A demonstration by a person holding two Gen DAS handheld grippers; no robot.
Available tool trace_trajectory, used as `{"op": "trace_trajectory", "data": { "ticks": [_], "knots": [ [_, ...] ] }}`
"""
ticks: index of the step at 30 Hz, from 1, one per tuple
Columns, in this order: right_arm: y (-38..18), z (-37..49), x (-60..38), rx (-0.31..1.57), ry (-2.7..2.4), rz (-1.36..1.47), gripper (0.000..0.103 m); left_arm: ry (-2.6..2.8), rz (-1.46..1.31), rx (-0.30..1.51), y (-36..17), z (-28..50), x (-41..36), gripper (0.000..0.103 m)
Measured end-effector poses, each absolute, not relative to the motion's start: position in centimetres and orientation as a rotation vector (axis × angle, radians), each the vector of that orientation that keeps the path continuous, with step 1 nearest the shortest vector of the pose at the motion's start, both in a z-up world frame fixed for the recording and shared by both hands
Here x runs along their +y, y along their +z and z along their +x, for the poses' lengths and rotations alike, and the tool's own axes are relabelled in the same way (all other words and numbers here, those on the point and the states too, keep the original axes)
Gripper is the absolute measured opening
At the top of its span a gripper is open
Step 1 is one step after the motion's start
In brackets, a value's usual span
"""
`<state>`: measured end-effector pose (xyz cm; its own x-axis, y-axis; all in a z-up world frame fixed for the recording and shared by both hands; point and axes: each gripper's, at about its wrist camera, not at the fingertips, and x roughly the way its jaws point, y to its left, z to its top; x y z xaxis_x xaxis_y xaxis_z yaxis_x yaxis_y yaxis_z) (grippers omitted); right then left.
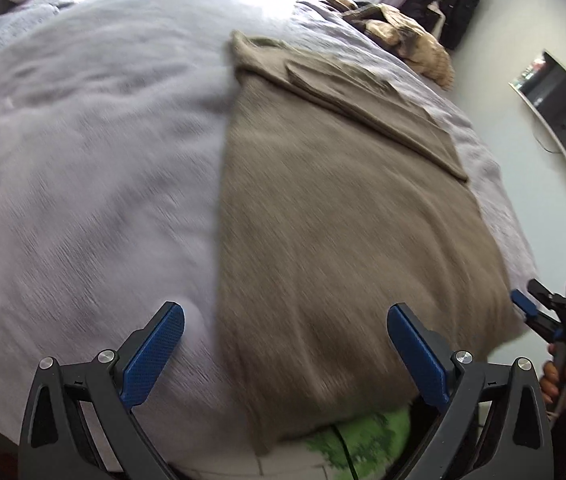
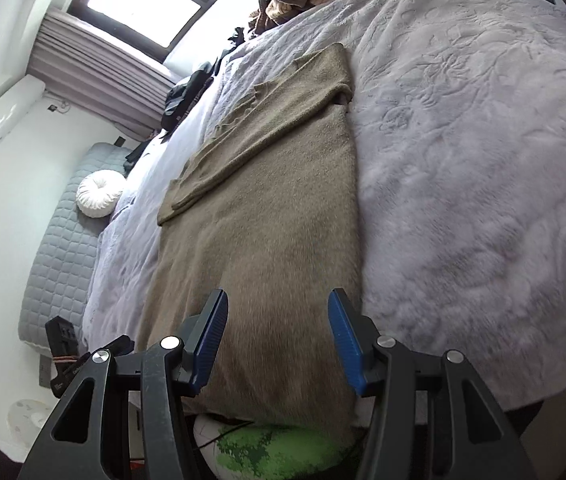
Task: Fold small clothes
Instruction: 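Grasp the sweater hem with both tools and lift it up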
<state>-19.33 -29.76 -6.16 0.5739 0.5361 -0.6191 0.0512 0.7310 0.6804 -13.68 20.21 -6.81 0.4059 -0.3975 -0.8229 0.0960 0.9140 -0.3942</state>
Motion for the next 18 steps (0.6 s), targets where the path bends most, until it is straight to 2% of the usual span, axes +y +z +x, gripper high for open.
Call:
{"op": "trace_trajectory", "data": {
  "ticks": [6,18],
  "knots": [
    [-8.1,-22.4,-29.7,0.967,0.406,0.731,0.058,-0.391,-0.240,1.115,-7.2,-15.9,18.8,0.102],
    [-11.9,-23.3,-28.0,0.998,0.501,0.750,0.058,-0.473,-0.308,1.144,-8.4,-17.7,17.4,0.102]
  ]
}}
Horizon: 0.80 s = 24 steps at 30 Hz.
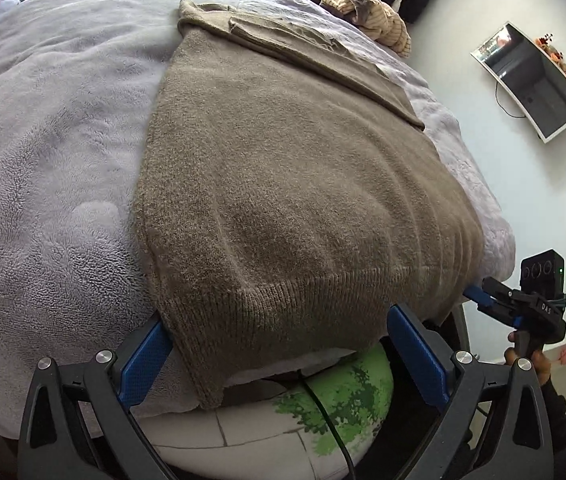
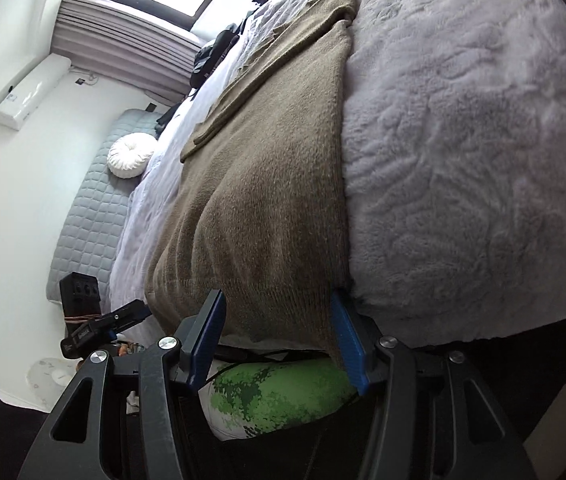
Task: Fold small clothes
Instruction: 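Grasp the sweater hem with both tools and lift it up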
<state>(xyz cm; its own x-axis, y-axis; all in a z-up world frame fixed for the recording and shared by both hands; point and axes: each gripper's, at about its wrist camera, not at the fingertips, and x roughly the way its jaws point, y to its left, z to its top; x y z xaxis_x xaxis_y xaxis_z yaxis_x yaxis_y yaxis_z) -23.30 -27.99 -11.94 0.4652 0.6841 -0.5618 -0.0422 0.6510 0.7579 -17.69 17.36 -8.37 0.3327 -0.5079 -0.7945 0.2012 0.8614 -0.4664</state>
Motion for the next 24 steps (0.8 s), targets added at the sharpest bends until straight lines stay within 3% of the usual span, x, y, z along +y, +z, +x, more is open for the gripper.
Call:
{"op": "trace_trajectory", "data": {
  "ticks": [18,21,23,24],
  "knots": [
    [-14.1,-22.7,-27.0,1.032,0.604,0.815,0.060,-0.489,-0.342,1.156,-8.2,-18.2,17.8,0.101],
    [-14.6,-22.1,-25.5,1.055,0.659,0.848,0.055,-0.449,-0.347,1.151,-8.2,-18.5,18.4,0.081],
    [-14.3,-22.2,-25.1,1.043,0.691,0.871,0.010,-0.376,-0.317,1.171,-8.5,-18.5,19.1,0.040],
    [-13.9,-22.3,-25.1,1.027,0.703,0.892,0.011,-0.358,-0.313,1.179,-8.6,-18.4,19.4,0.033]
  ]
}}
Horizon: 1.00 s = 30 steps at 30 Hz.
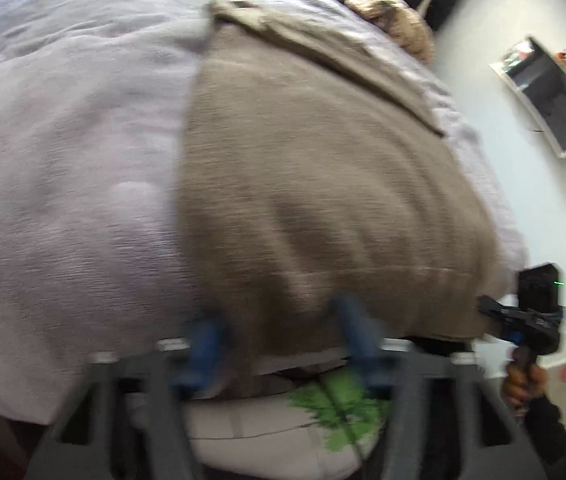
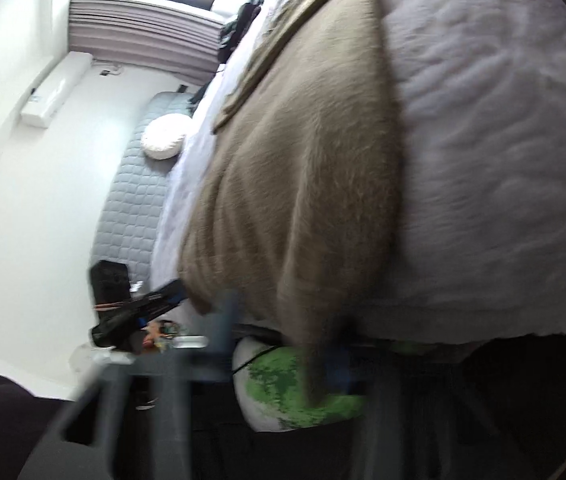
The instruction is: Fold small clothes
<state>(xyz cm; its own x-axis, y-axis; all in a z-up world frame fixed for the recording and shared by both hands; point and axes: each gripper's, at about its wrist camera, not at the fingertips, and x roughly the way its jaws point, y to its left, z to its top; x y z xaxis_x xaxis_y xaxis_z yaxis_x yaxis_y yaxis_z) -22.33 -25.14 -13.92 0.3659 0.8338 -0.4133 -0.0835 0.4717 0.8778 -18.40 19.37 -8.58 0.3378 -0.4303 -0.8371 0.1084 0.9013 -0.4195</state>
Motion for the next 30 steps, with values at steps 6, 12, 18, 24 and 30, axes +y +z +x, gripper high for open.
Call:
{"op": "trace_trajectory", "data": {
  "ticks": [6,12,18,24,30],
  "knots": [
    [-11.2,-22.7,-25.7,0.900,0.795,1.005,0.011,-0.466,-0.516,1.162,-7.7,-18.4,22.3,0.010],
    [-6.9,-20.3,-25.8,0.766,0.875,1.063,0.011,-0.544,-0.606,1.015,-3.3,-16.3,22.7,0.010],
    [-2.5,-15.8,-25.4,0.663,0.937,1.063,0.011,-0.576,-0.581,0.880,1.9,-11.4,22.1,0.010],
    [1.1,-8.9,-26.0,0.582,0.950,1.069,0.011,-0.546,-0.545,0.799,5.5,-4.3,21.4,0.010],
    [2.3,0.1,-28.0,0.603,0.910,1.061,0.011,-0.513,-0.522,0.771,6.6,3.8,20.4,0.010]
  ]
}}
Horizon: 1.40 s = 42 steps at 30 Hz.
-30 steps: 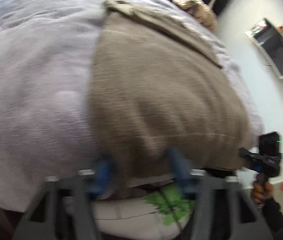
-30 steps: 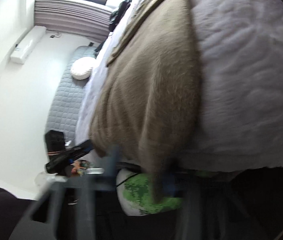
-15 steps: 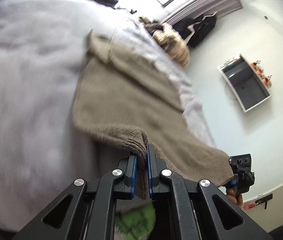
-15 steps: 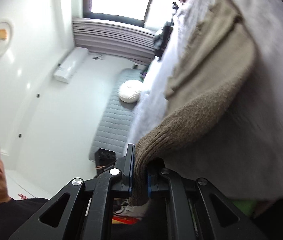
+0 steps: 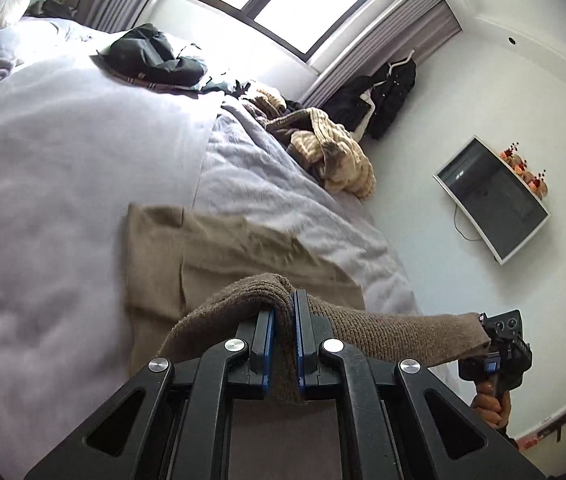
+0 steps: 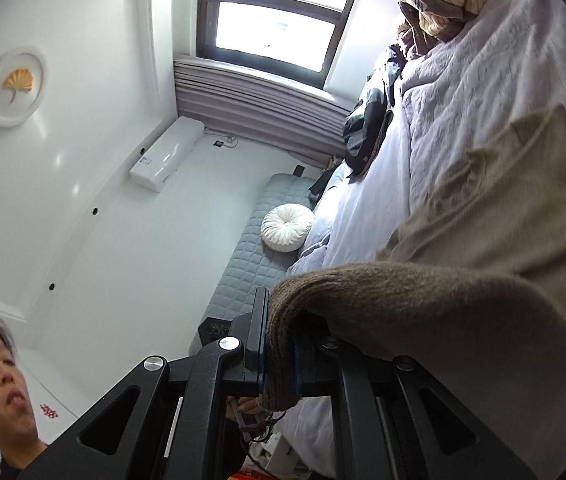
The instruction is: Fold small clothes
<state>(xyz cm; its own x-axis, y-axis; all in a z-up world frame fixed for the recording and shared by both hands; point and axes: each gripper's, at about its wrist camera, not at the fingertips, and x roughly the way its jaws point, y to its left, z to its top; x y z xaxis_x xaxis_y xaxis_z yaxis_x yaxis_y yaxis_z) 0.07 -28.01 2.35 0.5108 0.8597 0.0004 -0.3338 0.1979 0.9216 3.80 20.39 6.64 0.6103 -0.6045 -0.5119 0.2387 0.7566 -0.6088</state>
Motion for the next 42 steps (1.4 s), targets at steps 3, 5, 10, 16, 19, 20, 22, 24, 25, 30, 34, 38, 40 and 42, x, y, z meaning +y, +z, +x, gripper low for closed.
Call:
{"op": "trace_trajectory", "data": {
  "ticks": [3,5,10,16,19,20,22,24,25,30,34,38,40,42],
  "knots": [
    [1.2,5.3,-29.3,0.630,0.856,1.088,0.011,-0.484,-0.499,0.782,5.5,9.3,19.3,0.010],
    [-0.5,8.2,-29.6,0.657,0.807,1.118,0.011,-0.459,-0.473,0.814,3.9,12.6,18.4,0.010],
    [-7.0,14.9,-29.8,0.778,0.656,1.159,0.011,-0.390,-0.424,0.924,-2.3,18.7,16.8,0.010],
    [-12.5,17.7,-30.3,0.862,0.532,1.210,0.014,-0.335,-0.372,0.998,-7.2,21.0,16.0,0.013],
    [-13.2,17.7,-30.7,0.881,0.508,1.226,0.015,-0.332,-0.397,1.010,-7.8,21.2,16.4,0.027],
    [-13.3,17.8,-30.8,0.884,0.505,1.233,0.015,-0.333,-0.408,1.010,-7.7,21.2,16.6,0.027],
    [-13.0,17.7,-31.1,0.879,0.498,1.235,0.018,-0.318,-0.416,0.995,-7.1,21.1,17.0,0.027],
    [-12.2,17.5,-31.3,0.860,0.490,1.229,0.027,-0.301,-0.408,0.969,-6.0,20.9,17.3,0.034],
    [-11.6,17.5,-31.3,0.846,0.491,1.235,0.038,-0.287,-0.400,0.954,-5.5,20.8,17.5,0.070],
    [-8.5,16.7,-31.9,0.751,0.508,1.251,0.062,-0.224,-0.350,0.806,-1.5,19.6,18.2,0.101],
    [-5.4,16.3,-30.8,0.806,0.454,0.990,0.039,-0.291,-0.289,0.820,-0.8,18.8,17.0,0.101],
    [-5.1,17.0,-27.8,0.930,0.403,0.771,0.013,-0.371,-0.214,0.879,-2.2,19.0,14.0,0.101],
    [-5.8,17.5,-26.7,0.973,0.352,0.708,0.013,-0.367,-0.191,0.907,-3.5,19.4,12.6,0.101],
    [-6.7,18.1,-25.9,1.003,0.298,0.635,0.013,-0.338,-0.162,0.925,-4.9,20.0,11.9,0.101]
  ]
}}
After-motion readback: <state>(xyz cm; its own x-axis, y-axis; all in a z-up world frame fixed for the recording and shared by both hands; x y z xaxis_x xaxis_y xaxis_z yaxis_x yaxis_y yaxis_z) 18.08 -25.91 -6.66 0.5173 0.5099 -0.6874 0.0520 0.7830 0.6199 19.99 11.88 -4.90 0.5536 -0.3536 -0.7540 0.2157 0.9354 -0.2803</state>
